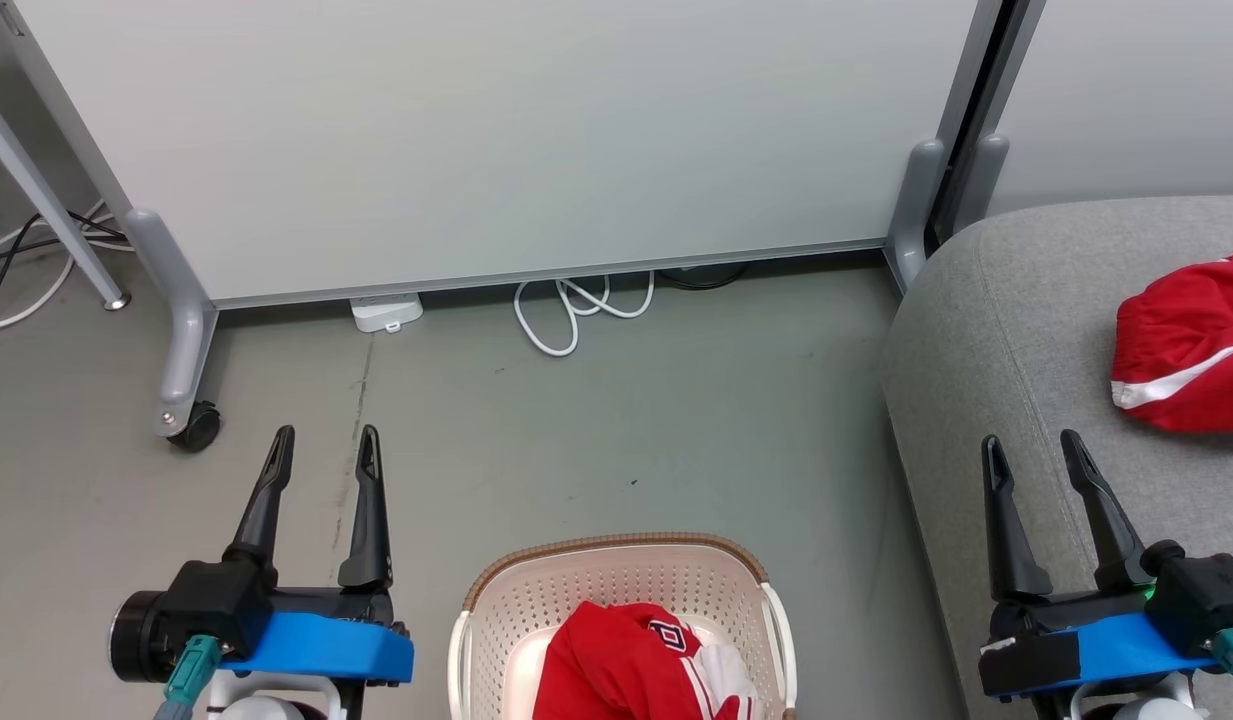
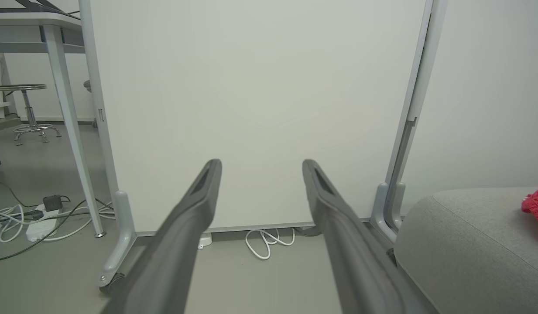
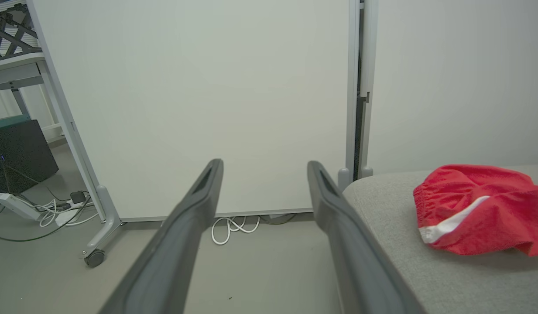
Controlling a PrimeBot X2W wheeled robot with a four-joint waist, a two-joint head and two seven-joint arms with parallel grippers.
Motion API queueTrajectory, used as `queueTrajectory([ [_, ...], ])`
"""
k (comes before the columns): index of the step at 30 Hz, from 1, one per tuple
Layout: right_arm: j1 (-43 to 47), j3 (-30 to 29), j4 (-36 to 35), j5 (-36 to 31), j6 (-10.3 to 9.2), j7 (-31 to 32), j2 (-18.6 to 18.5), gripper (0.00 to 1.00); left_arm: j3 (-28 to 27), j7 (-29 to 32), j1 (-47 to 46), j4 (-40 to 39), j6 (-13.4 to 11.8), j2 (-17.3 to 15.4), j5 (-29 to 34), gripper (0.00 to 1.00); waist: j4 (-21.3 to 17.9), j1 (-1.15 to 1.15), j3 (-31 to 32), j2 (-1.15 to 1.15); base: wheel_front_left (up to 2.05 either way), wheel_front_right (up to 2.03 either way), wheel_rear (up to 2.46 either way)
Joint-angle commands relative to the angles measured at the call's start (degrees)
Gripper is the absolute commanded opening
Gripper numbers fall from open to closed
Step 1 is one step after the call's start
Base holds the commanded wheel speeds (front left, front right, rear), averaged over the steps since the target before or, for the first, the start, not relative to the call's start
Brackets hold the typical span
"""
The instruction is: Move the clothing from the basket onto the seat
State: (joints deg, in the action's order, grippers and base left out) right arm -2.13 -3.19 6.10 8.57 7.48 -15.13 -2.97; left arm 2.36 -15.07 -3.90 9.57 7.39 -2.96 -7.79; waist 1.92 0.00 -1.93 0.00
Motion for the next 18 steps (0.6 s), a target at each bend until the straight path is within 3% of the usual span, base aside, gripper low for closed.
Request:
queueTrajectory([
  [1, 0.4, 0.0, 0.1, 0.1, 0.03, 0.0, 0.1, 1.0, -0.1, -0.2, -0.2, 0.2, 0.1, 0.1, 0.4, 1.0, -0.1, 0.0, 0.0, 0.0, 0.0, 0.0, 0.0],
  [9, -0.3, 0.1, -0.2, 0.2, 0.03, 0.0, 0.1, 1.0, 3.9, -0.2, -3.1, 3.4, 0.1, -1.3, -0.7, 1.0, -0.2, 0.0, -0.6, 0.0, 0.0, 0.0, 0.0],
  [18, -3.0, 0.9, -0.8, -0.5, 0.02, 0.0, 0.1, 1.0, 14.0, -0.1, -9.7, 11.1, 0.1, -5.2, -3.2, 1.0, -2.1, 0.0, -3.9, 0.0, 0.0, 0.0, 0.0],
])
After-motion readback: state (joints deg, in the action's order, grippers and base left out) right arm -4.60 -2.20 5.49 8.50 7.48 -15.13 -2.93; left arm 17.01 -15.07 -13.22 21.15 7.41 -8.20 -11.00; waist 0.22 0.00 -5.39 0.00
